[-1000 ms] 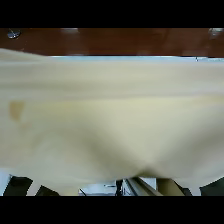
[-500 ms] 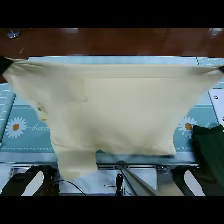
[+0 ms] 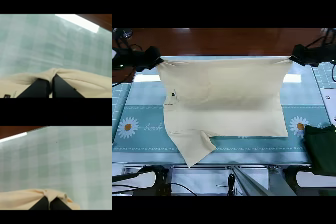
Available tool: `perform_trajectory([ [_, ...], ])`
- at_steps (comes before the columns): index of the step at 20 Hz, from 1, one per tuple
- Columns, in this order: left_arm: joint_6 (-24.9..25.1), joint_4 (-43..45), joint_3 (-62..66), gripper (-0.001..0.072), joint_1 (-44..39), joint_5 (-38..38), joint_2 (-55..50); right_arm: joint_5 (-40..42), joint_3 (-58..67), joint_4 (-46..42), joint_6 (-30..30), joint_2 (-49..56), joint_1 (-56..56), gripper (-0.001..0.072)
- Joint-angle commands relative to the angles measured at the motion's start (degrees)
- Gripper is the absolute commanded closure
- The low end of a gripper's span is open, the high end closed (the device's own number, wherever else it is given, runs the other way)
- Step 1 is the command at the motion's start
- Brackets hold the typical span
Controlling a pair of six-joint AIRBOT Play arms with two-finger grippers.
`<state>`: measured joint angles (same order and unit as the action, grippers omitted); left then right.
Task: Fold the shirts.
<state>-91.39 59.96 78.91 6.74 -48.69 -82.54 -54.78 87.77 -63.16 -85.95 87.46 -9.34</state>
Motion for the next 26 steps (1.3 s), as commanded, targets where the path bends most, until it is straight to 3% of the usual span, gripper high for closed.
perform_trajectory([
  [1, 0.0, -4.9, 2.5, 0.0681, 0.0, -2.1, -6.5, -4.2, 8.7, 1.1, -2.7, 11.9, 0.2, 0.0690],
  [3, 4.1, -4.9, 2.6, 0.0681, 0.5, -6.8, -6.7, -7.5, 9.4, 1.1, -1.5, 12.5, -0.6, 0.0690],
  [7, 14.7, -3.5, 2.9, 0.0681, 1.3, -21.0, -6.2, -19.5, 9.4, 0.6, 7.2, 9.1, -3.0, 0.0690],
  [10, 12.6, 5.9, 1.7, 0.0681, 1.3, -27.9, -6.6, -28.0, 8.3, -3.4, 7.2, 8.9, -4.1, 0.0690],
  [17, 11.0, 6.5, -8.5, 0.0678, 1.4, -27.2, -7.7, -19.7, -9.6, -1.5, 7.0, 8.9, -4.0, 0.0685],
  [18, 10.0, 6.5, -8.4, 0.0598, 1.3, -27.6, -7.7, -19.8, -9.8, -1.5, 6.2, 8.9, -4.0, 0.0487],
  [19, 9.6, 6.5, -8.1, 0.0189, 1.3, -29.2, -7.6, -20.1, -9.7, -1.2, 6.0, 8.6, -4.0, 0.0076],
  [20, 9.7, 6.8, -7.7, 0.0004, 1.4, -31.0, -7.5, -20.9, -9.6, -2.0, 6.4, 8.0, -4.1, 0.0091],
  [23, 9.7, 9.6, -8.5, 0.0003, 2.6, -35.4, -4.8, -24.5, -10.2, -12.2, 5.2, 4.1, -4.2, 0.0091],
  [26, 10.8, 11.0, -17.0, 0.0003, 6.2, -34.1, 2.7, -20.1, -18.6, -11.7, 3.9, -3.8, -6.9, 0.0092],
])
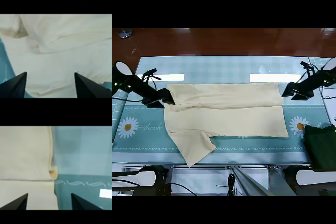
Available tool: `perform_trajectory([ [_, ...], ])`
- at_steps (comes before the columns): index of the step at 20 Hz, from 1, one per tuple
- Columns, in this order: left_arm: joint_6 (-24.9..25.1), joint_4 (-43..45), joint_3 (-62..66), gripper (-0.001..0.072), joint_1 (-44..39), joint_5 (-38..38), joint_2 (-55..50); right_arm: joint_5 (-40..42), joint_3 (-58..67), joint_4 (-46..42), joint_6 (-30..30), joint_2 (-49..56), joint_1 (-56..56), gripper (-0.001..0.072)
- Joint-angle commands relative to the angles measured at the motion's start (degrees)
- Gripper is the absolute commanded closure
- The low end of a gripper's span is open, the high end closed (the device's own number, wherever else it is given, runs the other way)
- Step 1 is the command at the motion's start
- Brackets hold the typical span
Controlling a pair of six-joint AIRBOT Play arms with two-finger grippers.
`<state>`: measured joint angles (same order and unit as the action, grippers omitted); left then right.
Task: Fold the shirts.
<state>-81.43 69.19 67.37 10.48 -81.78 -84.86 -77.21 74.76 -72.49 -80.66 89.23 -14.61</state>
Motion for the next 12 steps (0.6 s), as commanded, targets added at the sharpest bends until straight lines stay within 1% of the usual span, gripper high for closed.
perform_trajectory([
  [1, 1.4, 1.8, -10.1, 0.0003, 4.6, 0.2, 8.3, 5.7, -10.8, 0.4, -1.4, -9.2, -3.0, 0.0092],
  [3, 1.3, 1.1, -19.6, 0.0004, 9.9, 3.4, 14.5, 10.1, -21.1, 8.8, 0.0, -16.0, -5.4, 0.0092],
  [6, 1.4, -3.3, -32.4, 0.0004, 16.2, 7.9, 21.9, 14.0, -33.4, 20.7, 5.9, -24.6, -5.4, 0.0092],
  [8, -0.3, -3.8, -38.7, 0.0004, 17.1, 12.0, 25.8, 14.0, -37.2, 22.0, 6.7, -27.4, -4.4, 0.0092],
  [9, 0.0, -5.3, -41.1, 0.0005, 17.0, 12.7, 27.1, 13.9, -38.2, 21.9, 6.6, -28.2, -4.0, 0.0092],
  [12, 4.1, -11.5, -46.1, 0.0004, 16.2, 13.0, 28.2, 12.8, -38.6, 21.6, 6.6, -28.6, -3.8, 0.0092],
])
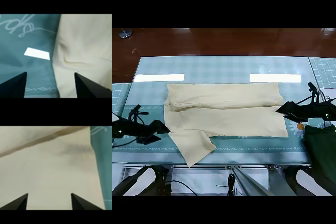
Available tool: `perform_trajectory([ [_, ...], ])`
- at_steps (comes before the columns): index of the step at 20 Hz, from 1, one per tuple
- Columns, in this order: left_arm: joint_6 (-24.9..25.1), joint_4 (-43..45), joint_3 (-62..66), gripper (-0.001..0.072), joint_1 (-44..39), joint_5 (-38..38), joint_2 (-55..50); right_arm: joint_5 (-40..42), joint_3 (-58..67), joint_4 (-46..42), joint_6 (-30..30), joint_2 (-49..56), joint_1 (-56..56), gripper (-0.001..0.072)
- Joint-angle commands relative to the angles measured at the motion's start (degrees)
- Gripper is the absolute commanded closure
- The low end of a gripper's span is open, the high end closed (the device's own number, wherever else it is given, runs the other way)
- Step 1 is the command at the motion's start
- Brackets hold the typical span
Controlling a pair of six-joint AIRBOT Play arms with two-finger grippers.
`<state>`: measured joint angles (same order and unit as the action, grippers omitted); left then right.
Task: Fold the shirts.
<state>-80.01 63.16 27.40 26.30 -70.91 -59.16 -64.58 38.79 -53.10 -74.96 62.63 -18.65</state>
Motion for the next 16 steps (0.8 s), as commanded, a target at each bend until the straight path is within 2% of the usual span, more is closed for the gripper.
perform_trajectory([
  [1, 5.9, -9.1, -7.5, 0.0004, -0.2, 2.3, 2.5, 0.2, -2.6, 2.3, 0.7, -2.0, 0.3, 0.0092],
  [2, 8.4, -12.0, -8.0, 0.0004, -1.5, 2.3, 2.5, 0.3, -2.6, 2.3, 0.3, -2.0, 0.2, 0.0092],
  [6, 8.8, -13.3, -8.3, 0.0005, -10.1, 6.4, 2.2, -1.7, -0.3, 0.5, -1.3, -2.0, -5.2, 0.0092],
  [7, 8.9, -13.3, -8.3, 0.0007, -12.2, 7.0, 2.1, -3.4, -0.1, -2.2, -1.4, -2.0, -8.6, 0.0092],
  [8, 8.9, -13.2, -8.3, 0.0008, -14.2, 7.5, 2.1, -5.8, -0.3, -9.1, -3.4, -2.0, -11.6, 0.0092],
  [9, 8.9, -13.3, -8.3, 0.0013, -15.8, 7.7, 2.1, -8.3, -0.7, -17.9, -8.7, -2.0, -14.3, 0.0092],
  [10, 9.0, -13.2, -8.3, 0.0134, -17.0, 7.7, 2.1, -11.2, -1.2, -24.4, -12.1, -2.0, -16.7, 0.0093],
  [11, 9.9, -13.2, -8.3, 0.0514, -17.4, 7.3, 2.1, -12.5, -2.3, -26.4, -12.2, -2.0, -18.3, 0.0093],
  [12, 10.4, -13.2, -8.3, 0.0681, -17.4, 7.0, 2.1, -12.4, -3.9, -26.3, -12.1, -2.1, -18.5, 0.0093],
  [16, 10.3, -13.3, -7.8, 0.0681, -17.4, 6.6, 2.1, -11.5, -8.2, -18.5, -9.9, -2.1, -12.6, 0.0093],
])
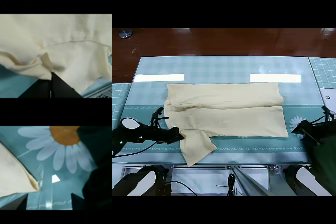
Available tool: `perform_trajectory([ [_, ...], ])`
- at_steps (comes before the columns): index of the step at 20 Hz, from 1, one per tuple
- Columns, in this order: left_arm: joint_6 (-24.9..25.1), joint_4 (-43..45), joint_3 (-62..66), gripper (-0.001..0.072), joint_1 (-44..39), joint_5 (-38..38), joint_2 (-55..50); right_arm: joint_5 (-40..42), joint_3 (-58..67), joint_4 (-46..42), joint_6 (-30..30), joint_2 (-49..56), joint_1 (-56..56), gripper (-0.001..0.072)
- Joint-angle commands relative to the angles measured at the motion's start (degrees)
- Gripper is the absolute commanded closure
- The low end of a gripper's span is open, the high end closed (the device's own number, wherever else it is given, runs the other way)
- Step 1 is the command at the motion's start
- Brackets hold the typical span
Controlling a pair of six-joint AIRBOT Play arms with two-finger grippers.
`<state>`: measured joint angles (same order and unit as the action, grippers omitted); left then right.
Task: Fold the shirts.
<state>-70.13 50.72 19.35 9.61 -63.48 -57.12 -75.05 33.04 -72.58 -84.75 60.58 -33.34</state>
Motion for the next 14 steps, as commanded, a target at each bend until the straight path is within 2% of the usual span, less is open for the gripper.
perform_trajectory([
  [1, 0.4, -0.9, 0.2, 0.0681, -0.7, -0.9, 0.0, -0.6, -2.4, 1.4, -0.1, 0.0, 4.1, 0.0093],
  [6, 0.4, -0.9, 0.2, 0.0681, -0.7, -1.2, 0.0, 5.5, -2.4, 5.9, 0.9, 1.7, 10.0, 0.0093],
  [11, 0.2, -0.9, 0.2, 0.0681, -0.7, -1.1, 0.0, 9.2, -2.1, 19.0, 6.0, 5.2, 10.0, 0.0096],
  [12, 0.3, -1.1, 0.2, 0.0681, -0.7, -1.0, 0.0, 9.2, -2.1, 20.5, 7.0, 5.9, 10.0, 0.0132],
  [13, 0.3, -1.1, 0.5, 0.0681, -0.7, -1.0, 0.0, 9.1, -2.1, 21.4, 8.0, 6.3, 10.0, 0.0285],
  [14, 0.2, -1.1, 1.1, 0.0681, -0.7, -1.1, 0.0, 9.1, -2.1, 21.8, 10.4, 6.4, 10.0, 0.0571],
])
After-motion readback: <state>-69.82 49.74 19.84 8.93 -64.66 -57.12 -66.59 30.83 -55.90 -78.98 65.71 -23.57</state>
